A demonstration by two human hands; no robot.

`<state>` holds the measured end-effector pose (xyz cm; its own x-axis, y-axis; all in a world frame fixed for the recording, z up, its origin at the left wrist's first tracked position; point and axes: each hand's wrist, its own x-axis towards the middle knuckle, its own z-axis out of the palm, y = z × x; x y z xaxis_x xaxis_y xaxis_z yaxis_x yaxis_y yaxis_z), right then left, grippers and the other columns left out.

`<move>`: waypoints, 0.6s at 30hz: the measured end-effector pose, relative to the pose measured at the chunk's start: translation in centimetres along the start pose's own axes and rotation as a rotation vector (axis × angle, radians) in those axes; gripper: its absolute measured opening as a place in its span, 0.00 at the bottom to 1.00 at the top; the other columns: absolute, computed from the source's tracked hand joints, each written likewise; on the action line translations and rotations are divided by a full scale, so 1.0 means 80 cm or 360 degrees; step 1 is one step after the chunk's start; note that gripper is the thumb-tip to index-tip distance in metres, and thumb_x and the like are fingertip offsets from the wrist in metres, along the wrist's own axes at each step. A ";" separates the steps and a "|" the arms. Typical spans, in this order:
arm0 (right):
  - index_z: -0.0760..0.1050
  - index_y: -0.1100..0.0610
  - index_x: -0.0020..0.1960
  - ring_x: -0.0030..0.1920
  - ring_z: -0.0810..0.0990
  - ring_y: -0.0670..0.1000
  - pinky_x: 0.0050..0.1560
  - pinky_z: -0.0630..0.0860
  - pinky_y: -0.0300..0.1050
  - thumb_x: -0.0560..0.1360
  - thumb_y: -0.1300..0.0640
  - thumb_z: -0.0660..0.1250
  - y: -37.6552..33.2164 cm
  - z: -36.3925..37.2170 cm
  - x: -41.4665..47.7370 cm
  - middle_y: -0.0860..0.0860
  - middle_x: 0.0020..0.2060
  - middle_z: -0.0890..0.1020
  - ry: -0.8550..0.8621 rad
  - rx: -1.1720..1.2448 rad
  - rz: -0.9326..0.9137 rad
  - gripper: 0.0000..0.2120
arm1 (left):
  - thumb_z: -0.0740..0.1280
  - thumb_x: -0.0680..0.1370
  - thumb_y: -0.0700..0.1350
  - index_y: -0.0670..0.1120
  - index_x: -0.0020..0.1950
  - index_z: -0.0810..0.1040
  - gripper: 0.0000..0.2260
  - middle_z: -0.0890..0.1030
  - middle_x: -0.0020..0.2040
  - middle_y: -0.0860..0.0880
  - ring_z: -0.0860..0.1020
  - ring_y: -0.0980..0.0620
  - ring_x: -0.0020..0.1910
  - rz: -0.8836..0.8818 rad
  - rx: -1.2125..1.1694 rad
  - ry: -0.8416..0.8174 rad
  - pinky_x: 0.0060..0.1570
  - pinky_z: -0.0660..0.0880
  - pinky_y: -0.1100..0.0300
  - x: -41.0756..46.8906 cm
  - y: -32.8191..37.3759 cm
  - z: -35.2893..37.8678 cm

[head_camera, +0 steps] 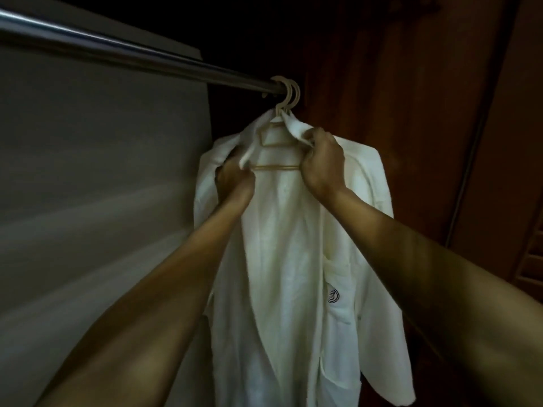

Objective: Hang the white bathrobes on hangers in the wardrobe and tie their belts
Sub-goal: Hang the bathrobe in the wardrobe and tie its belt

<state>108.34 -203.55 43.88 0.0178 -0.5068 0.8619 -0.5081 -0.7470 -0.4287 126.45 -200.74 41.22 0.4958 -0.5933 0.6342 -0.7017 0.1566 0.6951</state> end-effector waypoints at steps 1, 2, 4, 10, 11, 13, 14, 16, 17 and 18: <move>0.79 0.60 0.59 0.55 0.81 0.55 0.55 0.78 0.50 0.75 0.63 0.60 -0.007 0.007 0.002 0.55 0.54 0.83 0.0039 0.0045 -0.0005 0.15 | 0.60 0.83 0.44 0.48 0.75 0.73 0.20 0.77 0.71 0.45 0.74 0.46 0.70 0.0064 -0.0045 -0.0050 0.66 0.67 0.62 -0.010 0.010 0.008; 0.80 0.59 0.55 0.53 0.81 0.53 0.52 0.78 0.49 0.76 0.60 0.62 -0.012 0.015 0.003 0.53 0.51 0.84 0.0070 0.0097 -0.0017 0.12 | 0.59 0.82 0.45 0.48 0.73 0.75 0.20 0.78 0.69 0.46 0.75 0.47 0.69 0.0187 -0.0070 -0.0089 0.65 0.66 0.64 -0.021 0.020 0.016; 0.80 0.58 0.52 0.49 0.82 0.50 0.49 0.78 0.46 0.79 0.55 0.63 -0.015 0.029 -0.002 0.51 0.47 0.84 0.0068 0.0191 -0.0028 0.09 | 0.57 0.80 0.47 0.49 0.71 0.78 0.21 0.82 0.64 0.48 0.79 0.49 0.63 0.0386 -0.0118 -0.0084 0.63 0.71 0.62 -0.044 0.032 0.027; 0.68 0.57 0.60 0.39 0.75 0.41 0.36 0.66 0.28 0.75 0.60 0.68 0.016 0.035 -0.036 0.49 0.41 0.76 -0.0073 0.0178 0.0041 0.16 | 0.61 0.83 0.44 0.54 0.82 0.54 0.29 0.82 0.56 0.44 0.82 0.48 0.50 0.0184 -0.0116 -0.0198 0.48 0.80 0.56 -0.075 -0.012 0.024; 0.67 0.57 0.61 0.39 0.75 0.42 0.36 0.66 0.28 0.74 0.61 0.69 0.024 0.038 -0.051 0.50 0.42 0.76 -0.0074 0.0182 0.0062 0.18 | 0.62 0.83 0.45 0.55 0.83 0.50 0.31 0.82 0.49 0.45 0.82 0.50 0.42 0.0053 -0.0102 -0.0196 0.40 0.79 0.59 -0.086 -0.027 0.023; 0.68 0.56 0.60 0.42 0.75 0.46 0.40 0.67 0.29 0.71 0.61 0.70 0.039 0.044 -0.087 0.51 0.46 0.76 -0.0051 0.0162 0.0190 0.20 | 0.63 0.82 0.46 0.53 0.80 0.55 0.29 0.80 0.42 0.48 0.80 0.51 0.36 -0.0177 -0.0103 -0.0222 0.34 0.76 0.60 -0.110 -0.064 0.028; 0.69 0.56 0.57 0.43 0.75 0.48 0.41 0.68 0.34 0.70 0.61 0.70 0.046 0.049 -0.105 0.50 0.46 0.75 -0.0040 0.0137 0.0268 0.18 | 0.64 0.80 0.46 0.50 0.75 0.63 0.23 0.80 0.43 0.48 0.80 0.50 0.38 -0.0229 -0.0043 -0.0280 0.35 0.75 0.59 -0.121 -0.085 0.034; 0.70 0.55 0.49 0.43 0.73 0.51 0.43 0.69 0.42 0.70 0.60 0.69 0.066 0.058 -0.142 0.48 0.43 0.73 -0.0095 0.0050 0.0398 0.11 | 0.64 0.77 0.46 0.45 0.59 0.77 0.12 0.80 0.43 0.49 0.81 0.47 0.42 -0.0287 0.0097 -0.0455 0.39 0.71 0.60 -0.144 -0.125 0.044; 0.68 0.55 0.46 0.41 0.72 0.51 0.42 0.68 0.44 0.70 0.60 0.69 0.077 0.062 -0.160 0.47 0.40 0.71 -0.0163 -0.0004 0.0453 0.10 | 0.64 0.77 0.47 0.45 0.52 0.79 0.09 0.80 0.41 0.50 0.81 0.46 0.42 -0.0324 0.0119 -0.0510 0.38 0.69 0.60 -0.155 -0.137 0.045; 0.67 0.55 0.44 0.40 0.71 0.52 0.40 0.66 0.45 0.71 0.59 0.69 0.089 0.065 -0.179 0.47 0.38 0.70 -0.0241 -0.0064 0.0496 0.10 | 0.64 0.76 0.48 0.46 0.48 0.79 0.08 0.79 0.39 0.52 0.80 0.48 0.40 -0.0365 0.0101 -0.0512 0.37 0.69 0.61 -0.163 -0.146 0.046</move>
<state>108.98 -203.83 27.09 -0.0172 -0.7683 0.6399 -0.5426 -0.5304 -0.6513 126.33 -197.72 23.60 0.4647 -0.8258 0.3195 -0.6266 -0.0518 0.7776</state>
